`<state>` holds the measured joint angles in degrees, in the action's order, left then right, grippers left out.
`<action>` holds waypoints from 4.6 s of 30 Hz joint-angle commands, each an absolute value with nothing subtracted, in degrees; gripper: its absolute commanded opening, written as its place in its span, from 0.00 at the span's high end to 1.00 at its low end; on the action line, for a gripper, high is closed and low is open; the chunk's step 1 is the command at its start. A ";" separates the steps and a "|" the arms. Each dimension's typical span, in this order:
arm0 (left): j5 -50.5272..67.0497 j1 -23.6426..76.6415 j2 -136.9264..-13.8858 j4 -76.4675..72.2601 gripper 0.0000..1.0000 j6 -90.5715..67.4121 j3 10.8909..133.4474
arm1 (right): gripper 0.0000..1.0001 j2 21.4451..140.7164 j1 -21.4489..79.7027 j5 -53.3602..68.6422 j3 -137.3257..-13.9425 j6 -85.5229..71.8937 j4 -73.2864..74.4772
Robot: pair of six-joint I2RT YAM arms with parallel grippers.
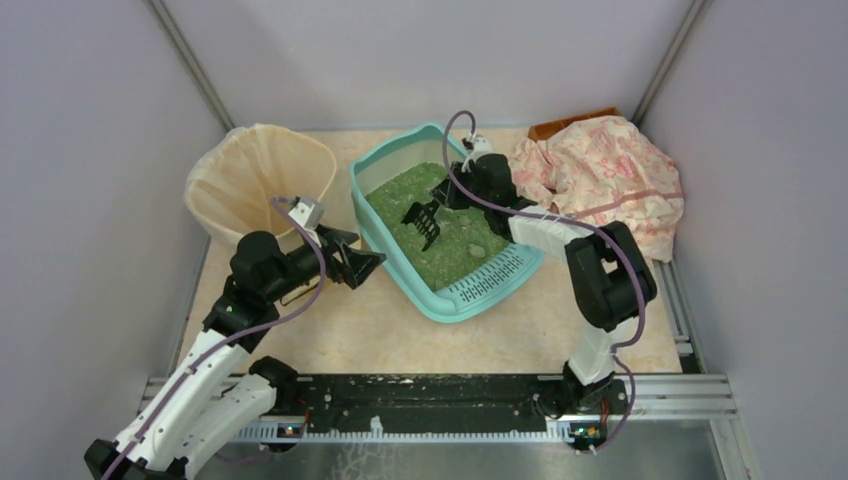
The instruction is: Clean the litter box
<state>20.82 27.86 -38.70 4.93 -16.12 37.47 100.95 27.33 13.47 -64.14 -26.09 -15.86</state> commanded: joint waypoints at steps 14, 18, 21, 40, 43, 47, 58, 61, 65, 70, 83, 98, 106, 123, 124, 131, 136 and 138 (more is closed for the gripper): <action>20.85 27.74 -38.86 4.45 0.01 -18.03 36.93 | 1.00 105.86 28.74 30.66 -58.63 -44.39 -35.19; 21.71 27.73 -39.71 4.33 0.01 -18.01 37.52 | 1.00 103.39 26.91 32.05 -60.08 -46.38 -36.11; 22.50 27.77 -40.13 4.28 0.02 -18.27 37.46 | 1.00 101.66 26.03 31.59 -61.44 -45.64 -34.16; 23.92 27.72 -38.85 3.13 0.02 -19.03 36.98 | 1.00 97.57 19.54 31.90 -64.53 -45.72 -31.50; 24.06 27.73 -38.76 3.23 0.01 -19.15 37.32 | 1.00 97.53 17.40 32.19 -64.52 -46.03 -31.49; 24.29 27.69 -38.78 3.32 0.02 -19.46 37.67 | 1.00 97.08 14.81 32.98 -64.67 -47.41 -31.73; 24.84 27.73 -38.43 3.60 0.01 -19.80 37.62 | 1.00 94.87 6.76 36.74 -56.12 -61.36 -47.68; 24.66 27.77 -38.16 4.11 0.02 -19.60 37.81 | 1.00 94.14 4.70 35.65 -51.63 -66.19 -52.99; 24.76 27.73 -38.47 2.84 0.01 -20.08 37.31 | 1.00 95.67 7.68 37.24 -52.78 -64.93 -50.92; 25.56 27.77 -39.01 3.08 0.02 -20.80 37.80 | 1.00 94.60 5.21 34.62 -50.62 -65.88 -52.52; 24.36 27.74 -41.50 1.42 0.02 -20.46 37.47 | 1.00 99.22 1.90 37.50 -45.07 -79.33 -68.27; 26.37 27.74 -42.08 -0.95 0.02 -21.59 36.54 | 1.00 94.56 3.43 36.31 -45.64 -70.37 -52.16; 25.01 27.75 -40.39 0.53 0.02 -20.91 35.83 | 1.00 97.18 4.08 37.92 -44.59 -73.22 -57.21; 23.48 27.71 -36.85 5.18 0.01 -18.75 36.33 | 1.00 97.07 2.66 33.08 -48.39 -72.93 -52.47; 23.33 27.75 -36.63 6.12 0.01 -18.77 36.65 | 1.00 96.32 2.72 31.02 -48.01 -73.18 -52.58; 22.53 27.74 -34.62 8.34 0.02 -18.48 37.02 | 1.00 94.78 7.13 29.66 -52.57 -65.00 -41.86; 22.35 27.70 -33.09 6.77 0.01 -18.81 34.78 | 1.00 94.28 5.79 29.10 -50.48 -67.19 -43.87; 22.49 27.70 -33.37 7.34 0.02 -19.49 35.13 | 1.00 96.94 7.48 35.53 -55.15 -64.42 -40.32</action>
